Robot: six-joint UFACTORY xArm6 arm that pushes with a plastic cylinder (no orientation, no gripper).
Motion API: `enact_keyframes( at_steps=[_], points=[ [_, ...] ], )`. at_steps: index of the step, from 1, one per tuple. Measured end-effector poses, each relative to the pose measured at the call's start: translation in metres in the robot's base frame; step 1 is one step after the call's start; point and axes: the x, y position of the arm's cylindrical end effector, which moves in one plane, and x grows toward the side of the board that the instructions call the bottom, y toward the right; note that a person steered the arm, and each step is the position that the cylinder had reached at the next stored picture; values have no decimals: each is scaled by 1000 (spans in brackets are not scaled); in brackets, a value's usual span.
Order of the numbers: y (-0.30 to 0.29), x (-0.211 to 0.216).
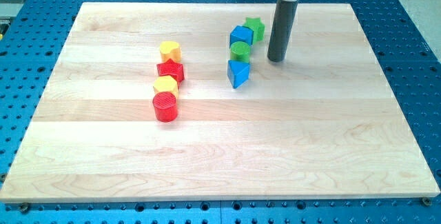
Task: Move the green star to the top of the blue cube
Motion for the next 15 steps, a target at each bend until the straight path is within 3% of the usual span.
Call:
enact_keyframes(
  at_steps=[2,8,10,12,13,14,15],
  points=[
    [-7,-57],
    [-39,-67],
    [1,-66],
    [5,-8],
    [4,-4],
    [2,41],
    [2,118]
  ],
)
